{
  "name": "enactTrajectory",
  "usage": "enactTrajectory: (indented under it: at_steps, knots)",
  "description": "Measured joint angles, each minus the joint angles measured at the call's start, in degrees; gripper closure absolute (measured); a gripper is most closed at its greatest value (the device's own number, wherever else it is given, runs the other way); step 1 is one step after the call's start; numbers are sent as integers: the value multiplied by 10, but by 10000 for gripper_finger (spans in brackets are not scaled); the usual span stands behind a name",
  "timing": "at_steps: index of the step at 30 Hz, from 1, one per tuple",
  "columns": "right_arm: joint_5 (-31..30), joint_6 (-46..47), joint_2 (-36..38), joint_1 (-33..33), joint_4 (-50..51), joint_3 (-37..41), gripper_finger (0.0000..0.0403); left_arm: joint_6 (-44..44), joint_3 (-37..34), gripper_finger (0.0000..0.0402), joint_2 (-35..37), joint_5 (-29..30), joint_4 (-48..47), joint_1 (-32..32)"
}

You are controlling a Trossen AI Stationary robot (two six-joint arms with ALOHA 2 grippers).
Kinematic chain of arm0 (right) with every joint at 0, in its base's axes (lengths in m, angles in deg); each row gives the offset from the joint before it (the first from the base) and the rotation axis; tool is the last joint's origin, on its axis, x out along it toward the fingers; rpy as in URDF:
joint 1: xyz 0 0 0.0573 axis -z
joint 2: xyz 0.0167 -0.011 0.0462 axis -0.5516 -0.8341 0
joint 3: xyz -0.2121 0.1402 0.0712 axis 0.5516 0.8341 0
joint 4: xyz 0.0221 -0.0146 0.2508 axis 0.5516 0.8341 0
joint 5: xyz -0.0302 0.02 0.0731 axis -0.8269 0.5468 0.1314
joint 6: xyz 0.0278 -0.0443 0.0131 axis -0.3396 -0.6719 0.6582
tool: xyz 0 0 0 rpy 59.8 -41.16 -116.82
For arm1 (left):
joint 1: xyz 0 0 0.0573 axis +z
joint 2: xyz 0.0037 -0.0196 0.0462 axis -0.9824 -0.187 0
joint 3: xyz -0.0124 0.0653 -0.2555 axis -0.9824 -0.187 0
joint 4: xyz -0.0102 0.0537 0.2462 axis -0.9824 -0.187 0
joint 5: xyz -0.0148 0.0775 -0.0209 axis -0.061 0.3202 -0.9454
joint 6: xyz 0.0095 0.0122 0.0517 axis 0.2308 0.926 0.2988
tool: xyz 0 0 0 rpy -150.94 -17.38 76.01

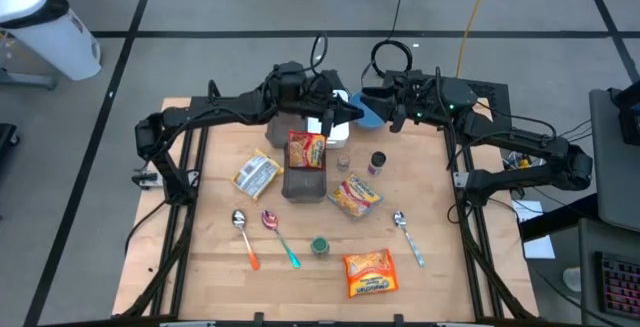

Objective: Pick & Place Food Item
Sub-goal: Put the blue spoon into the white bin

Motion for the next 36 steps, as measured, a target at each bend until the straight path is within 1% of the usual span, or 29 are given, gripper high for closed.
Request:
enactTrajectory:
  at_steps: [4, 9, 17, 19, 22, 25, 27, 29, 33, 36]
  knots:
    - [0, -1, 0, 0, 0, 0, 171, 0, 0, 351, 0, 0, 5, 11]
    - [0, -10, 2, 2, 0, 0, 172, -3, 0, 351, 5, -5, 15, 25]
    - [0, -16, 20, 36, 2, 0, 174, -13, -1, 351, 27, -13, -1, 67]
    - [0, -16, 27, 46, 11, 0, 175, -15, -1, 351, 38, -13, -23, 84]
    - [0, -17, 30, 57, 25, 0, 178, -8, 0, 351, 51, 7, -68, 107]
    - [0, -16, 30, 61, 34, 0, 180, -4, 0, 351, 58, 28, -130, 129]
    - [0, -16, 28, 61, 38, 0, 180, -4, 0, 351, 58, 30, -175, 141]
    - [0, -16, 28, 61, 39, 4, 178, -3, 0, 351, 57, 39, -217, 146]
    - [0, -15, 27, 60, 39, 15, 177, -3, 0, 351, 49, 82, -271, 148]
    - [0, -5, 27, 60, 37, 20, 180, -13, 0, 351, 43, 98, -278, 146]
